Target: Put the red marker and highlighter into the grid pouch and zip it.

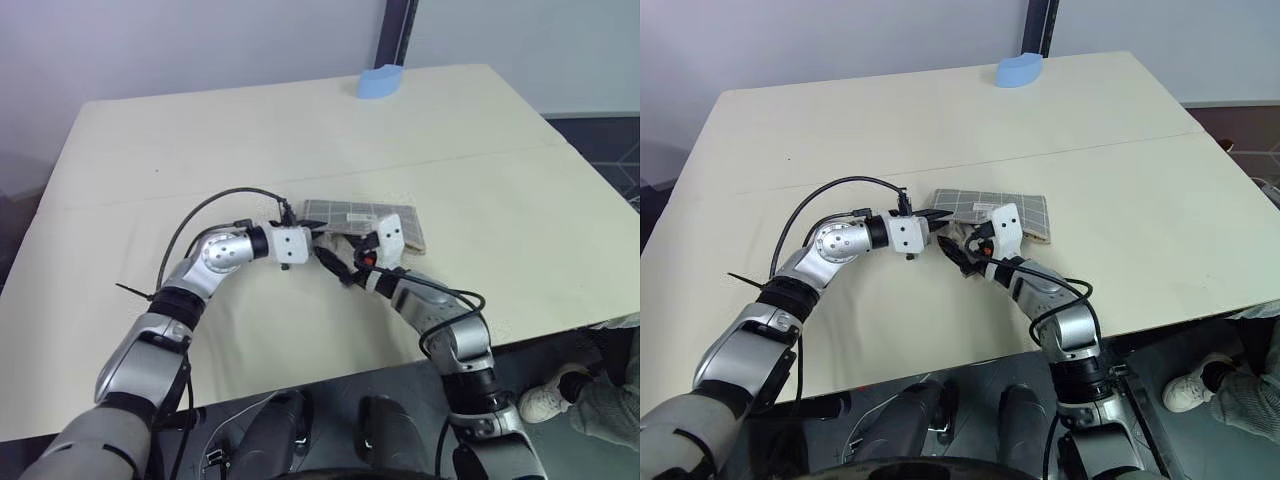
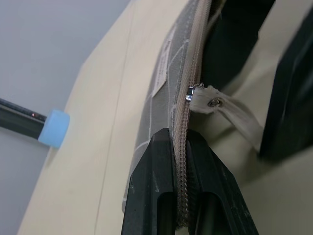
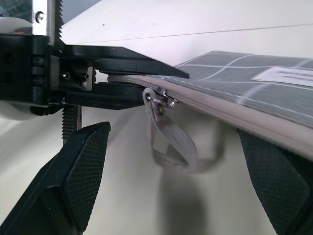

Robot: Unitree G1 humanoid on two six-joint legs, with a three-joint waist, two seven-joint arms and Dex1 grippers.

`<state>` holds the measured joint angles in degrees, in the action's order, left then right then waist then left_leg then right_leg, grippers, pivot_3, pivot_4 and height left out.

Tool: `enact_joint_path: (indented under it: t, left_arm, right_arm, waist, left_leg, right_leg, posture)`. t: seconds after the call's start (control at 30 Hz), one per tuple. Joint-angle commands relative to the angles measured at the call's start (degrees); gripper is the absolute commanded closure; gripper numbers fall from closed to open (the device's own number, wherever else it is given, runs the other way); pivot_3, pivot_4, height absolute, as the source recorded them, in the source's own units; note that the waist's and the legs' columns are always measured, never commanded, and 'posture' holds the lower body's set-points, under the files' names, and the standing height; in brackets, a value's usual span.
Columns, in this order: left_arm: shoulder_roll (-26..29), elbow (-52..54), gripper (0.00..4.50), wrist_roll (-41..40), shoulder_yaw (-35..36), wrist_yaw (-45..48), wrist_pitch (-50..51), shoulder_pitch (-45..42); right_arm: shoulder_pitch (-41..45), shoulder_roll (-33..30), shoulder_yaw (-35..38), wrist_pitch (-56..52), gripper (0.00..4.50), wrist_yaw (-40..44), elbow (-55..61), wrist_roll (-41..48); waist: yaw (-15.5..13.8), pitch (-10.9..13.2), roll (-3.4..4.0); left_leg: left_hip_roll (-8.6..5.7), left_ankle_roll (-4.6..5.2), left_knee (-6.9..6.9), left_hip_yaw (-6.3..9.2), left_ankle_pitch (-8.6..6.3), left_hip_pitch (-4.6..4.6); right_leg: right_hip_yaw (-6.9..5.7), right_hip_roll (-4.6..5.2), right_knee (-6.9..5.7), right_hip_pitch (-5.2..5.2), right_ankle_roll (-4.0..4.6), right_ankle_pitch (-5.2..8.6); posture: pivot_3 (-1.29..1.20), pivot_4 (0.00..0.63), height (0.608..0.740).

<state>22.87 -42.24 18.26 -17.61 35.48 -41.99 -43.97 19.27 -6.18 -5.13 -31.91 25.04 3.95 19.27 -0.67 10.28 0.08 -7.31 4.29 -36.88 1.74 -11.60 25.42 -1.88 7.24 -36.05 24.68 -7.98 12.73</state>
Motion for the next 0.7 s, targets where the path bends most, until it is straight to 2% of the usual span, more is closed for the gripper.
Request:
enact_joint_path:
  t: [0.03,0.13,0.3,0.37,0.5,0.7]
  left_arm:
    - [0.2,2.4,4.50,-0.3,0.0,-0.5,-0.3,-1.2]
    - [0.1,2.6,4.50,-0.5,0.2,-0.9,-0.2,-0.9]
    - [0.5,3.0,4.50,-0.3,0.3,-1.6,-0.2,-0.1]
    - [0.8,3.0,4.50,-0.1,0.4,-2.0,-0.2,0.0]
    - [1.6,2.5,4.50,0.2,0.9,-3.3,0.0,0.5]
    - [3.8,-1.6,4.50,-0.9,2.3,-4.6,0.2,1.0]
  right_arm:
    - [1.6,1.5,1.8,0.5,0.19,1.3,0.9,3.4]
    - [1.8,2.1,2.4,-0.6,0.99,1.8,1.1,5.2]
    - [1.3,2.2,2.7,-1.2,3.68,0.9,1.8,5.6]
    - [0.3,1.6,2.9,-1.8,4.44,0.9,3.1,5.9]
    - [-2.3,-1.8,5.5,-3.5,4.44,0.8,6.4,6.7]
    - [-10.7,-13.4,13.0,-6.5,4.44,2.9,13.1,8.4]
  waist:
    - [0.0,0.0,0.00]
    - [0.1,0.0,0.00]
    - [0.1,0.0,0.01]
    - [0.1,0.0,0.01]
    - [0.0,0.0,0.01]
    - [-0.1,0.0,0.01]
  left_leg:
    - [0.01,0.00,0.00,0.00,0.00,0.00]
    - [0.05,-0.02,0.00,0.00,0.01,-0.01]
    - [0.05,-0.02,0.00,0.00,0.01,0.00]
    - [0.05,-0.02,0.00,0.00,0.00,0.00]
    - [0.05,-0.03,0.01,0.00,0.00,0.00]
    - [0.03,-0.03,0.03,0.00,0.00,0.00]
  right_leg:
    - [0.01,-0.02,0.00,0.00,0.00,0.00]
    - [0.02,-0.06,-0.02,0.01,0.01,0.00]
    - [0.04,-0.06,-0.03,0.04,0.01,0.00]
    - [0.05,-0.06,-0.03,0.04,0.01,0.00]
    - [0.05,-0.06,-0.03,0.05,0.01,0.00]
    - [0.07,-0.06,0.00,0.03,0.01,0.00]
  posture:
    - [0.00,0.150,0.740]
    - [0.00,0.150,0.740]
    - [0.00,0.150,0.740]
    - [0.00,0.150,0.740]
    - [0.00,0.150,0.740]
    - [0.00,0.150,0.740]
